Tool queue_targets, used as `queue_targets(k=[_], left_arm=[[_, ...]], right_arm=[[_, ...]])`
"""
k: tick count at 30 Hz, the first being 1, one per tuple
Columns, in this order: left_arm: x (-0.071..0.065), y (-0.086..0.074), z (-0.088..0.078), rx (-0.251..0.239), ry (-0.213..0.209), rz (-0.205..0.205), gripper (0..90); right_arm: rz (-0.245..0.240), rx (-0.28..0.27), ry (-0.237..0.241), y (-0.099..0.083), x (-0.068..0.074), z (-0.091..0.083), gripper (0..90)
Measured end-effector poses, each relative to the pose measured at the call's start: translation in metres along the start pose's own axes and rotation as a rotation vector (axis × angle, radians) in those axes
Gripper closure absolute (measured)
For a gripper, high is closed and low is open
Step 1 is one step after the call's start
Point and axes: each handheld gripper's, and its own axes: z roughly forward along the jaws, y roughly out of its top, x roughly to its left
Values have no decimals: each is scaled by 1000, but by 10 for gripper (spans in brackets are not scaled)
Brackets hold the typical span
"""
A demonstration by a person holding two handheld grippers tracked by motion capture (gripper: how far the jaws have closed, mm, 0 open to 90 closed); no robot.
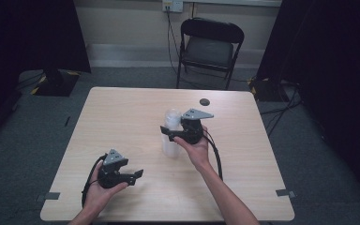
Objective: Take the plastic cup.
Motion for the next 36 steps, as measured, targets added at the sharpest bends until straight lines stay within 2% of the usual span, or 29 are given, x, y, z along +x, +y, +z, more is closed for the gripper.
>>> queue_targets(k=[11,15,23,34,36], left_arm=[[-1,0,1,0,-4,0,210],[-1,0,1,6,3,6,209],[-2,-1,1,1,0,4,208],[-2,0,1,1,-1,7,207],[-2,0,1,0,-2,8,207]], right_arm=[[-7,-21,0,8,-2,-6,321],[-8,-13,13,10,-3,-6,322],[-18,-23,6,21,-3,-9,322],[-5,-46,20,31,-3,-12,329],[10,-61,26,32,-4,-13,331]])
